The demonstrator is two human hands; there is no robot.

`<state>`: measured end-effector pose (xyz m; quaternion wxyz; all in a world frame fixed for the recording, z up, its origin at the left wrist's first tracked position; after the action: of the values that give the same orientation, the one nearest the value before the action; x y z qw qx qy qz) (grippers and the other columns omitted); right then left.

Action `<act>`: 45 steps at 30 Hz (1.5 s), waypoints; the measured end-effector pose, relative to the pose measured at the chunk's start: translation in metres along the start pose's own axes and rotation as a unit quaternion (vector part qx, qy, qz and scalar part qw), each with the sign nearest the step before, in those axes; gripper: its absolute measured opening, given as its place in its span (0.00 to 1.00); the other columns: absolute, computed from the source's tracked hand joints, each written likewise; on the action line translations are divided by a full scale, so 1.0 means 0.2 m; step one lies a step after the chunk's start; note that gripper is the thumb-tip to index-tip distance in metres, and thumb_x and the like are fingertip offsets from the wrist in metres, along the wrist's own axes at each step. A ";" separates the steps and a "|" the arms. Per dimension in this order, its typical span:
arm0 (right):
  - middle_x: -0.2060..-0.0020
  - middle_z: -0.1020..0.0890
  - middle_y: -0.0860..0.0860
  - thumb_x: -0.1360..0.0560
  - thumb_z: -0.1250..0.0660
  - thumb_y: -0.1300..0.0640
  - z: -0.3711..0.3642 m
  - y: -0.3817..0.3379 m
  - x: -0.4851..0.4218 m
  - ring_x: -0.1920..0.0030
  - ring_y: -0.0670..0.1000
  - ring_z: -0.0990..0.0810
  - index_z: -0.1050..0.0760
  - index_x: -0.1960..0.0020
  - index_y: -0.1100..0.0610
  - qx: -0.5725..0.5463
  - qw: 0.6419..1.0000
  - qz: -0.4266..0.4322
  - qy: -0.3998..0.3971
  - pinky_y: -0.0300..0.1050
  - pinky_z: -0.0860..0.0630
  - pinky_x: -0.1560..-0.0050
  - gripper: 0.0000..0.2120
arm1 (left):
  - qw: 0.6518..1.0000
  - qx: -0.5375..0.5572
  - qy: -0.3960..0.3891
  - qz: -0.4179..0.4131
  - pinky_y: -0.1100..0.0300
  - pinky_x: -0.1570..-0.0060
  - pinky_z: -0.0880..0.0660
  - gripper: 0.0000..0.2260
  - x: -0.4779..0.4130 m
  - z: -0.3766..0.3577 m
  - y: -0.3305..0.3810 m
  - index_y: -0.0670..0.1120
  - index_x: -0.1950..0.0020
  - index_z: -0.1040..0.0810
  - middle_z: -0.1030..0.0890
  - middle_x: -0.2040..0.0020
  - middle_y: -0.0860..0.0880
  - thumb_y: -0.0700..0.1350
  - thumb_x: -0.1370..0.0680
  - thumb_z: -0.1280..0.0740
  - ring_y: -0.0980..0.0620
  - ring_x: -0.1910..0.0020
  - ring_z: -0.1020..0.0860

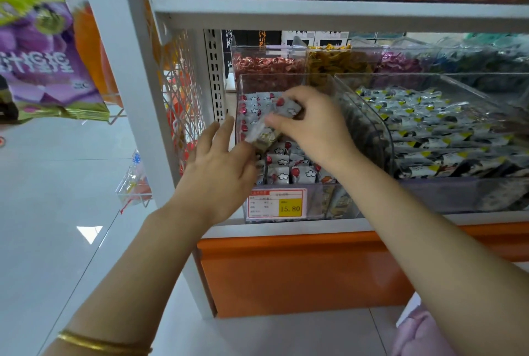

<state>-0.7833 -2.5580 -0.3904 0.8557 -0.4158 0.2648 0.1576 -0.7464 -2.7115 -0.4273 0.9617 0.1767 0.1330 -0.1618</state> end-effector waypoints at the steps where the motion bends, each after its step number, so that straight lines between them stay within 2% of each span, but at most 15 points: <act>1: 0.59 0.24 0.45 0.30 0.27 0.54 -0.03 -0.02 -0.02 0.60 0.43 0.27 0.24 0.49 0.58 0.028 0.999 0.018 -0.033 0.27 0.34 0.63 0.13 | 1.000 0.008 0.004 -0.002 0.42 0.30 0.48 0.16 0.01 0.00 0.00 0.47 0.37 0.28 0.49 0.23 0.44 0.48 0.21 0.46 0.45 0.25 0.54; 6: 0.56 0.22 0.54 0.28 0.28 0.55 -0.13 -0.04 -0.07 0.59 0.50 0.26 0.24 0.49 0.60 0.128 0.977 0.016 -0.168 0.41 0.33 0.65 0.13 | 0.994 0.074 0.069 -0.032 0.55 0.32 0.48 0.13 0.03 0.08 -0.01 0.46 0.38 0.29 0.39 0.26 0.44 0.46 0.21 0.40 0.46 0.26 0.46; 9: 0.55 0.22 0.52 0.26 0.32 0.53 -0.15 -0.01 -0.05 0.51 0.52 0.26 0.19 0.52 0.58 0.181 0.954 0.058 -0.230 0.48 0.29 0.53 0.09 | 0.993 0.089 0.078 -0.015 0.67 0.41 0.47 0.18 0.03 0.10 -0.03 0.44 0.33 0.34 0.34 0.30 0.45 0.46 0.22 0.38 0.47 0.30 0.39; 11: 0.49 0.24 0.49 0.23 0.37 0.54 -0.17 0.02 -0.04 0.43 0.52 0.32 0.18 0.49 0.54 0.256 0.928 0.091 -0.256 0.50 0.32 0.45 0.09 | 0.994 0.099 0.049 0.004 0.61 0.37 0.44 0.23 0.03 0.08 -0.03 0.45 0.28 0.39 0.34 0.29 0.45 0.47 0.21 0.39 0.47 0.29 0.40; 13: 0.46 0.25 0.48 0.23 0.40 0.55 -0.17 0.03 -0.05 0.40 0.52 0.36 0.18 0.49 0.52 0.277 0.916 0.083 -0.277 0.50 0.36 0.45 0.12 | 0.994 0.106 0.031 0.010 0.55 0.35 0.41 0.25 0.03 0.07 -0.03 0.45 0.26 0.42 0.34 0.28 0.45 0.47 0.21 0.39 0.46 0.29 0.40; 16: 0.50 0.21 0.55 0.23 0.42 0.60 -0.17 0.02 -0.12 0.44 0.55 0.30 0.18 0.52 0.60 0.226 0.941 0.038 -0.248 0.44 0.39 0.47 0.13 | 0.993 0.112 0.035 0.008 0.55 0.36 0.40 0.24 0.01 0.08 -0.03 0.46 0.27 0.41 0.33 0.30 0.44 0.46 0.22 0.38 0.45 0.30 0.39; 19: 0.53 0.22 0.50 0.25 0.37 0.61 -0.16 0.01 -0.19 0.44 0.54 0.26 0.17 0.53 0.55 0.165 0.968 0.015 -0.187 0.48 0.33 0.40 0.10 | 0.992 0.116 0.037 0.011 0.55 0.36 0.39 0.24 0.00 0.10 -0.04 0.47 0.27 0.40 0.32 0.30 0.45 0.45 0.22 0.38 0.45 0.30 0.38; 23: 0.55 0.25 0.45 0.29 0.29 0.51 -0.23 0.02 -0.20 0.43 0.52 0.31 0.18 0.55 0.49 0.287 0.928 0.062 -0.228 0.48 0.34 0.46 0.05 | 0.992 0.117 0.035 0.008 0.55 0.35 0.39 0.24 0.00 0.10 -0.04 0.48 0.27 0.40 0.33 0.30 0.46 0.44 0.22 0.38 0.46 0.30 0.38; 25: 0.54 0.23 0.47 0.29 0.28 0.51 -0.25 0.02 -0.21 0.45 0.52 0.30 0.20 0.58 0.48 0.285 0.931 0.053 -0.221 0.48 0.33 0.46 0.02 | 0.992 0.121 0.035 0.011 0.54 0.35 0.39 0.24 0.00 0.11 -0.04 0.49 0.26 0.40 0.33 0.29 0.46 0.44 0.22 0.38 0.46 0.30 0.38; 30: 0.62 0.24 0.42 0.25 0.33 0.59 -0.10 -0.06 -0.20 0.61 0.39 0.26 0.25 0.58 0.53 0.025 0.997 -0.010 -0.071 0.30 0.29 0.58 0.03 | 0.990 0.133 0.051 0.018 0.55 0.35 0.38 0.24 0.01 0.11 -0.04 0.49 0.26 0.40 0.34 0.29 0.47 0.45 0.22 0.38 0.48 0.30 0.37; 34: 0.58 0.20 0.52 0.23 0.36 0.61 0.05 -0.07 -0.06 0.65 0.46 0.21 0.27 0.57 0.55 -0.101 0.991 -0.031 0.078 0.38 0.23 0.65 0.04 | 0.979 0.163 0.117 0.041 0.60 0.39 0.32 0.21 0.02 0.11 -0.03 0.46 0.27 0.36 0.33 0.32 0.45 0.44 0.21 0.39 0.49 0.37 0.29; 37: 0.60 0.19 0.52 0.22 0.37 0.62 0.12 -0.05 0.07 0.69 0.48 0.19 0.26 0.57 0.58 -0.216 0.962 -0.109 0.124 0.45 0.20 0.65 0.05 | 0.971 0.176 0.157 0.048 0.73 0.51 0.38 0.19 0.04 0.13 -0.01 0.45 0.30 0.32 0.31 0.38 0.46 0.46 0.21 0.39 0.55 0.51 0.29; 39: 0.63 0.19 0.51 0.22 0.37 0.63 0.15 -0.04 0.14 0.68 0.48 0.18 0.25 0.59 0.59 -0.306 0.933 -0.153 0.114 0.43 0.19 0.65 0.07 | 0.967 0.206 0.144 0.050 0.70 0.52 0.35 0.16 0.05 0.13 0.00 0.45 0.34 0.28 0.28 0.44 0.45 0.48 0.21 0.40 0.53 0.54 0.29; 42: 0.68 0.19 0.50 0.23 0.38 0.64 0.13 -0.03 0.23 0.68 0.46 0.19 0.24 0.60 0.62 -0.431 0.872 -0.215 0.089 0.38 0.21 0.65 0.08 | 0.947 0.290 0.128 0.050 0.58 0.57 0.26 0.10 0.07 0.13 0.03 0.47 0.53 0.23 0.23 0.58 0.44 0.48 0.20 0.42 0.50 0.57 0.24; 45: 0.68 0.17 0.51 0.24 0.38 0.65 0.11 -0.03 0.28 0.67 0.47 0.18 0.23 0.59 0.62 -0.505 0.820 -0.260 0.063 0.37 0.21 0.65 0.07 | 0.897 0.408 0.135 0.101 0.67 0.69 0.27 0.09 0.08 0.13 0.05 0.50 0.58 0.24 0.23 0.66 0.53 0.47 0.20 0.41 0.61 0.69 0.25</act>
<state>-0.7278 -2.5406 -0.4084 0.5161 -0.8524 0.0832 0.0140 -0.7230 -2.7177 -0.4067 0.7895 0.5859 0.1652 -0.0785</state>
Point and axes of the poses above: each hand's wrist, its own x-axis away from the middle knuckle, its own z-axis out of the back of the hand, y = z × x, the point moved 2 cm from there along -x, towards the middle knuckle
